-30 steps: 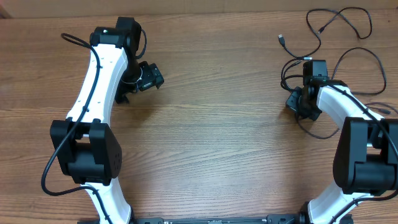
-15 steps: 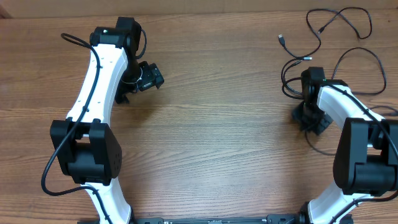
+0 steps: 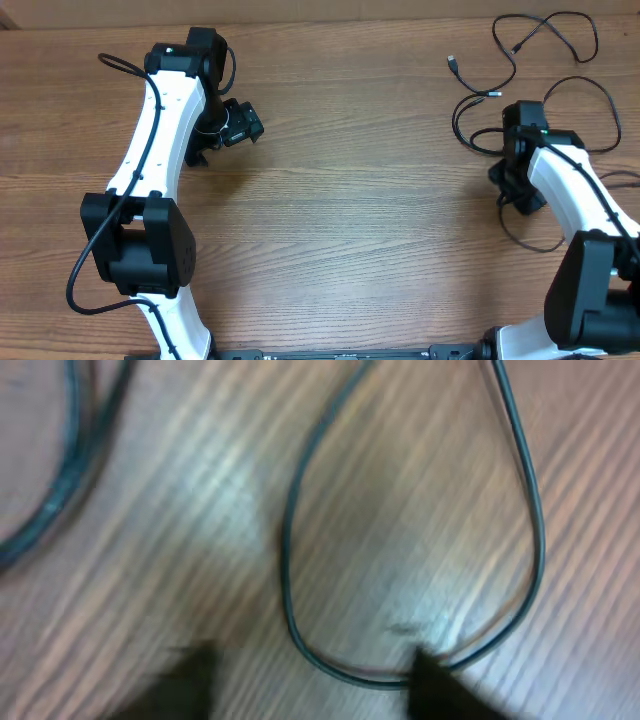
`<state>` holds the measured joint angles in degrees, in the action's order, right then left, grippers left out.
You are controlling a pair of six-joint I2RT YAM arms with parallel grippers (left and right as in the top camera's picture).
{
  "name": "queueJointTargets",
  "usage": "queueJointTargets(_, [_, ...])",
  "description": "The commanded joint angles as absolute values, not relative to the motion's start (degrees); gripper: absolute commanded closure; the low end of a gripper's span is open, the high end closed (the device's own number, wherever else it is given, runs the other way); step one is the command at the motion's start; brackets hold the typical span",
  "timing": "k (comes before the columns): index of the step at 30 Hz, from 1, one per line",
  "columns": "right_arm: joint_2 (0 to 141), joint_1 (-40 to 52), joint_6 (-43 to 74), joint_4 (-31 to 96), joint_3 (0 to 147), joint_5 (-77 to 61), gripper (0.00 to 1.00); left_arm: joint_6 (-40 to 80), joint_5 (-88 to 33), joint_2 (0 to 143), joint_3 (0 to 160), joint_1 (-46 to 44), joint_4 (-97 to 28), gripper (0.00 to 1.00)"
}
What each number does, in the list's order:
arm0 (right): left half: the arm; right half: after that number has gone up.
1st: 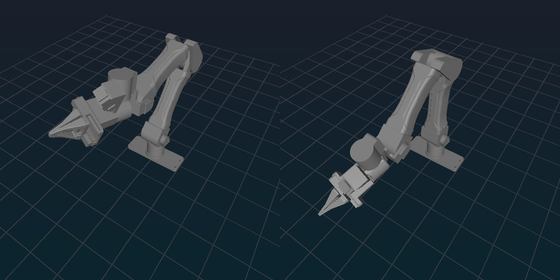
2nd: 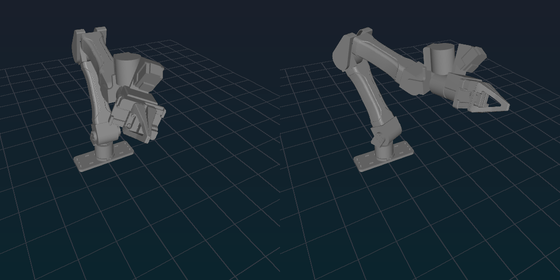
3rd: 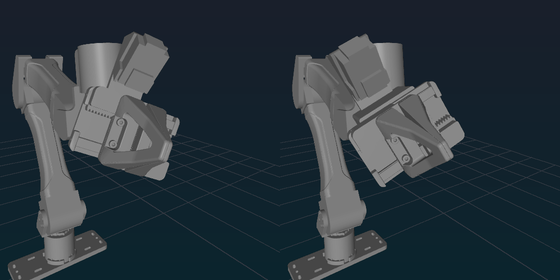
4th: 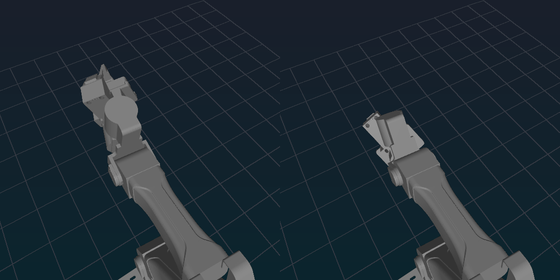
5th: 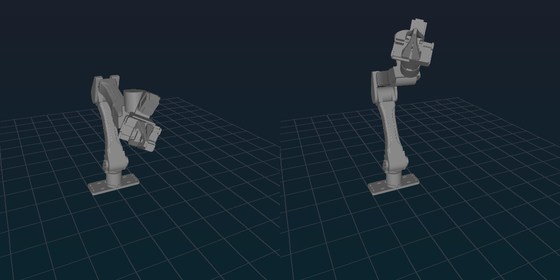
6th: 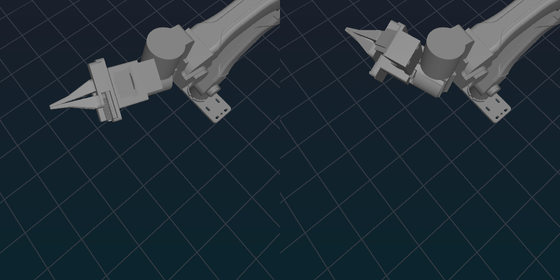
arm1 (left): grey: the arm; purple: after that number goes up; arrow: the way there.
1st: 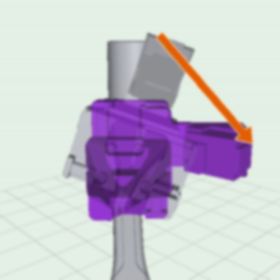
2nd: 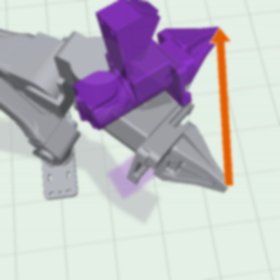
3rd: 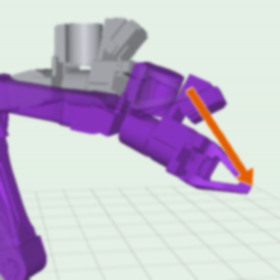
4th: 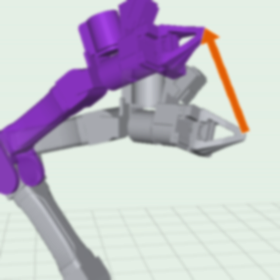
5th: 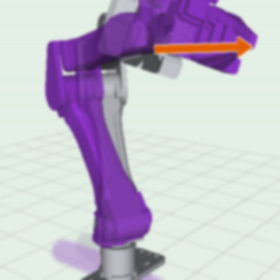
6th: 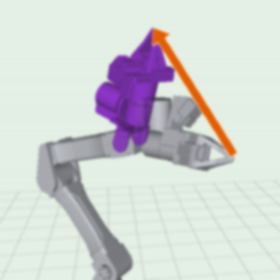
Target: Untangle cables
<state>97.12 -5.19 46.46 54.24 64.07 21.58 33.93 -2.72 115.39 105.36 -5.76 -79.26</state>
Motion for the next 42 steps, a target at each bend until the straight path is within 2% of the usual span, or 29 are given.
queueJointTargets(1, [96.3, -5.3, 41.2, 53.4, 64.6, 22.2, 0.0, 33.0, -2.2, 113.8, 106.6, -5.7, -79.2, 0.0])
queueJointTargets(7, [96.3, -8.8, 41.2, 48.1, 64.8, 21.0, 0.0, 33.0, -2.2, 113.8, 106.6, -5.7, -79.2, 0.0])
queueJointTargets(13, [96.3, -19.9, 34.0, 43.5, 66.6, 9.6, 0.0, 33.0, -2.2, 113.8, 106.6, -5.7, -79.2, 0.01])
queueJointTargets(21, [98.7, -31.8, 33.9, 41.1, 66.9, 7.7, 0.0, 33.0, -2.2, 113.8, 106.6, -5.7, -79.2, 0.01])
queueJointTargets(27, [103.8, -35.4, 32.7, 40.4, 68.1, 7.8, 0.0, 33.0, -2.2, 113.8, 106.6, -5.7, -79.2, 0.0])
queueJointTargets(37, [106.8, -36.3, 30.2, 47.5, 78.9, 7.2, 0.0, 33.0, -2.2, 113.8, 106.6, -5.7, -79.2, 0.0])
queueJointTargets(42, [108.7, -36.4, 30.3, 47.8, 78.8, 7.2, 0.04, 33.0, -2.2, 113.8, 106.6, -5.7, -79.2, 0.01])
